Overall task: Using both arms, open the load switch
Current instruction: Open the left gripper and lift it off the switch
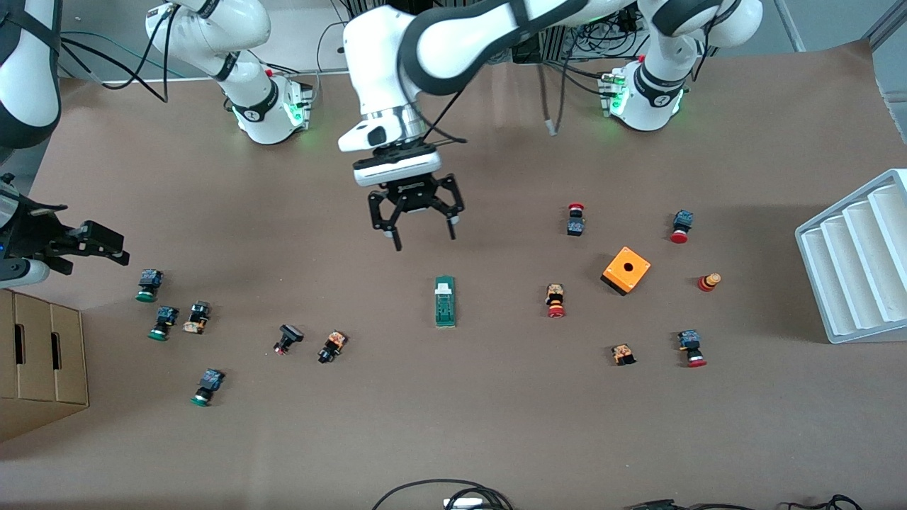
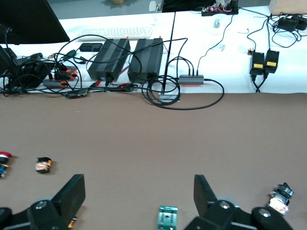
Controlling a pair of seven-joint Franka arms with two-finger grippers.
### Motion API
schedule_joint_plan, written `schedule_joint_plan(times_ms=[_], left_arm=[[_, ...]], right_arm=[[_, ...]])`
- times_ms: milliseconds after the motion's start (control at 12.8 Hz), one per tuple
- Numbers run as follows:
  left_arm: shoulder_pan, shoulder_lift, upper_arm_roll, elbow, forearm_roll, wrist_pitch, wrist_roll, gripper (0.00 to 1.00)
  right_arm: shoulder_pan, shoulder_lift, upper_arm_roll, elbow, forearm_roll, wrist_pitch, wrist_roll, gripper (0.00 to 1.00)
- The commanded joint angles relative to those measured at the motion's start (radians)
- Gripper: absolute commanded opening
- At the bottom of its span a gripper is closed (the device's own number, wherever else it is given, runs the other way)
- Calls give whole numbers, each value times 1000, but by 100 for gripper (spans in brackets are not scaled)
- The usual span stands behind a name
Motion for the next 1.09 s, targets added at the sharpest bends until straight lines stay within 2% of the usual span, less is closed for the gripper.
schedule_joint_plan(times_ms=[0, 233, 545, 1012], left_arm=[[55, -64, -7, -12, -98, 10, 141, 100], [61, -54, -1, 58, -109, 10, 184, 100], [155, -89, -1, 103, -242, -9, 396, 100], [365, -180, 1, 112, -468, -60, 737, 100]], right_arm=[[17, 12, 8, 20, -52, 0, 43, 100], [36, 10, 13, 22, -74, 7, 44, 100], [34, 12, 13, 25, -66, 8, 48, 100], [36, 10, 13, 25, -63, -1, 63, 100]])
